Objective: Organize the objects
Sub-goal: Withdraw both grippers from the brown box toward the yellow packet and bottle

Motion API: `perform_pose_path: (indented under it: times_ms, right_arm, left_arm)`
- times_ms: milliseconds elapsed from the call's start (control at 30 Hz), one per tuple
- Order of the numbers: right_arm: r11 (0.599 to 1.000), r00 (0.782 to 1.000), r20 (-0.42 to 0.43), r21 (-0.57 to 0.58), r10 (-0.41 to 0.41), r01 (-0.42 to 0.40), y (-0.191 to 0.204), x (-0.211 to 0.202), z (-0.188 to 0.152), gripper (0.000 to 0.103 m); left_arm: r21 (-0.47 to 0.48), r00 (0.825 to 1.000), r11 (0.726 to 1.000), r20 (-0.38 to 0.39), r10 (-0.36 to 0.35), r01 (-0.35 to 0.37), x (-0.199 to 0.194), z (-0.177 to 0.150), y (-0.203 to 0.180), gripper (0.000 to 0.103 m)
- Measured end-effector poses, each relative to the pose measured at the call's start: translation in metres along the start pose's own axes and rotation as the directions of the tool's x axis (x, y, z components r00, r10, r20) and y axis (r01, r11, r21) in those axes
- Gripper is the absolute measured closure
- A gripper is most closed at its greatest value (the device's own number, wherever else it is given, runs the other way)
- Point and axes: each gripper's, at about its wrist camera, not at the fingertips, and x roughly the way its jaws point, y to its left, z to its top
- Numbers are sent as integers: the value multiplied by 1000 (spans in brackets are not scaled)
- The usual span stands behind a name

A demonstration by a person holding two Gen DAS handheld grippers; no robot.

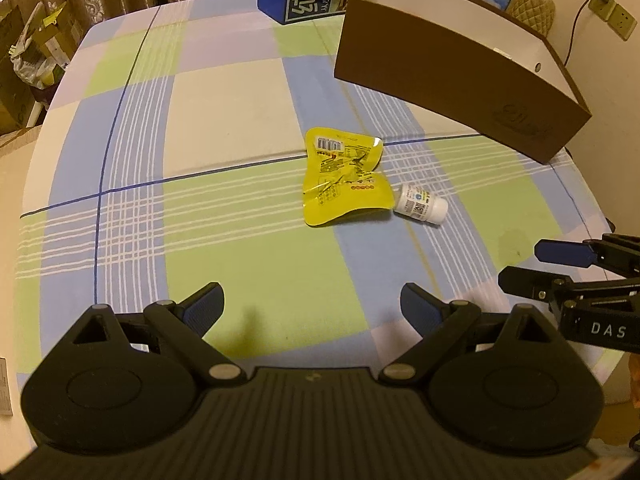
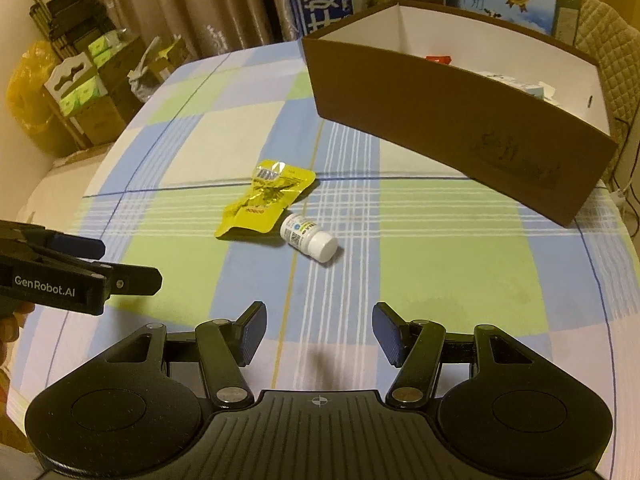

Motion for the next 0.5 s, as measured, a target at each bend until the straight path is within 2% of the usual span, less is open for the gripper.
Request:
perform_pose_path:
  times_ms: [267,500]
  right_arm:
    - [999,1000,-13,-44,-1,0,-5,21,6,47]
    - [991,1000,-2,-131,8,-8,-2,45,15,47]
  left_arm:
    - [8,1000,1000,-21,14,-14,20,11,0,10]
    - [4,998,999,-38,44,-44,37,21,7,10]
